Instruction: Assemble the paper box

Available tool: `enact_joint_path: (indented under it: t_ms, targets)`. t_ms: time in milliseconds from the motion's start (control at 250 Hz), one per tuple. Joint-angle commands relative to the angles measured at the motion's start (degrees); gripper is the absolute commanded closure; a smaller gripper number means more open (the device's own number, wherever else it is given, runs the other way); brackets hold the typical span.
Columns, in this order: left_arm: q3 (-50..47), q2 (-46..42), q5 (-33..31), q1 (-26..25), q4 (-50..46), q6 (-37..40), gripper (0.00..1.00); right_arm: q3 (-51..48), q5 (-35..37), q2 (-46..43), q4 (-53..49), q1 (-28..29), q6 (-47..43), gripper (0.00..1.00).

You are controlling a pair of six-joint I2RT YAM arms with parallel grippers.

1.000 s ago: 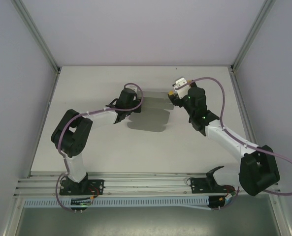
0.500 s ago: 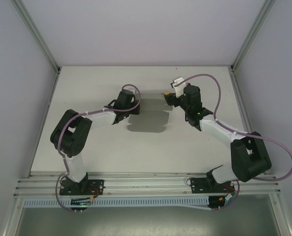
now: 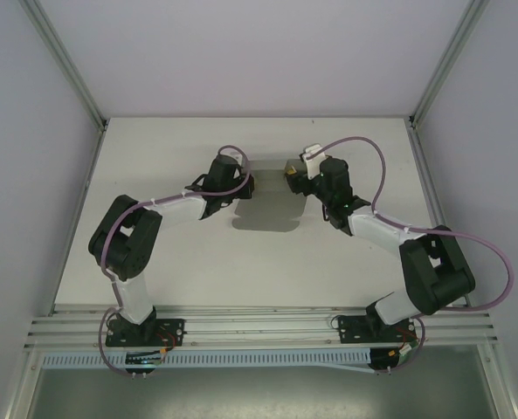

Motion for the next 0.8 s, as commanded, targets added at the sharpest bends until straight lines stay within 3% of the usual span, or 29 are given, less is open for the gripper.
enact_joint_path:
  t_ms: [0,140,316,652,795]
  targets:
    - [2.7,0.3,6.3,-0.9,5.9,-0.9,1.0,0.3,-7.2,2.8,9.5,1.7,8.2,0.17]
    - [1.9,0.6,8.3,-0.8,7.6,-1.7,1.0,-0.1,-3.7,3.4,13.4,3.0,11.8,0.16]
    - [1.3,-0.8,5.9,-0.8,6.9,-2.4,1.0,-5.6,9.4,-4.0,13.5,3.3,13.2,0.14]
    - [-3.0,-3.6,7.1,-0.6,11.8,-0.9,1.0,-12.2,11.2,-30.6,-14.7,2.3,9.9,0.09]
    - [-2.5,-4.0,6.7,-0.4,9.4,-0.8,1.0,-15.3,14.6,-36.1,-21.1,-2.5,12.2,0.04]
